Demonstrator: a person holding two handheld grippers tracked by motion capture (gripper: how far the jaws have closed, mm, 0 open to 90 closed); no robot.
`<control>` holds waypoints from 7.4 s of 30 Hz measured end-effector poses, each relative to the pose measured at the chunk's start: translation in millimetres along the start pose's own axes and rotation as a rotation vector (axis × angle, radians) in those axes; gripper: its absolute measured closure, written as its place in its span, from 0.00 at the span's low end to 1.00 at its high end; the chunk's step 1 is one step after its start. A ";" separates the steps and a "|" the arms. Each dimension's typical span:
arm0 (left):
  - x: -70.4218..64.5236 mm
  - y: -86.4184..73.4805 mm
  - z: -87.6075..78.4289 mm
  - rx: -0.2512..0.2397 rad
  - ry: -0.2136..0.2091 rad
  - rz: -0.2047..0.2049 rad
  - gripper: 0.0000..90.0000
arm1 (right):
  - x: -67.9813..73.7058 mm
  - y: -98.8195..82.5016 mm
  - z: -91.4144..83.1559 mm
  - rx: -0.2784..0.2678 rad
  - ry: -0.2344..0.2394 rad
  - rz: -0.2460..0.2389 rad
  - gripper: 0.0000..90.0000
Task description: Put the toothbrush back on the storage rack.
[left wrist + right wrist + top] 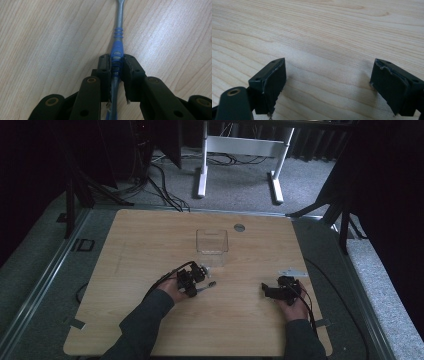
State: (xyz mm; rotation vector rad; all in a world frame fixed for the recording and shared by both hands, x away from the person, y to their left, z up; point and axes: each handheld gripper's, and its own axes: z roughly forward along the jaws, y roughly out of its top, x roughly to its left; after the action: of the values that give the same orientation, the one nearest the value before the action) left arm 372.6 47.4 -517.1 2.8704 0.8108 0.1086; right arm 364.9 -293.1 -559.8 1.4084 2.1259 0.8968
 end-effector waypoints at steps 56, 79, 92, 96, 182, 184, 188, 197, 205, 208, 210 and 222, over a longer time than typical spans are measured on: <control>10.4 -8.8 -28.3 -0.141 -0.024 -0.067 0.87 | 0.1 0.0 0.0 0.000 0.001 0.001 0.14; 15.2 -12.0 -44.8 -0.286 -0.036 -0.117 0.87 | 0.3 0.1 -0.1 0.000 0.001 0.005 0.14; 15.2 -12.2 -49.9 -0.338 -0.021 -0.122 0.87 | 0.3 0.1 0.0 0.000 0.001 0.005 0.14; 14.9 -12.2 -51.0 -0.353 -0.016 -0.125 0.87 | 0.3 0.1 0.0 0.000 0.001 0.005 0.14; 17.3 -19.1 -72.1 -0.656 0.057 -0.215 0.87 | 0.1 0.1 0.0 -0.001 0.000 0.002 0.14; 17.4 -18.9 -72.0 -0.659 0.058 -0.215 0.87 | 0.1 0.1 0.0 -0.001 0.000 0.001 0.14; 17.3 -19.0 -72.5 -0.672 0.061 -0.220 0.87 | 0.1 0.1 0.0 -0.001 0.000 0.002 0.14; 17.9 -19.1 -74.4 -0.704 0.069 -0.227 0.87 | 0.1 0.1 0.0 0.000 0.001 0.001 0.14; 17.8 -18.7 -74.7 -0.731 0.073 -0.226 0.87 | 0.1 0.1 0.0 0.000 0.001 0.002 0.14; 18.1 -18.5 -75.0 -0.735 0.072 -0.226 0.87 | 0.1 0.1 0.0 0.000 0.001 0.002 0.14; 18.2 -18.3 -75.0 -0.738 0.074 -0.227 0.87 | 0.1 0.1 0.0 0.000 0.001 0.002 0.14; 19.0 -16.9 -78.9 -0.784 0.073 -0.224 0.87 | 0.1 0.1 0.0 0.000 0.001 0.002 0.14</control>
State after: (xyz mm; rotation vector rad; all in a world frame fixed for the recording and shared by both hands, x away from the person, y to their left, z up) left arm 371.2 81.9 -441.8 2.0416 0.8519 0.4044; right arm 364.9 -293.0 -559.7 1.4103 2.1252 0.8984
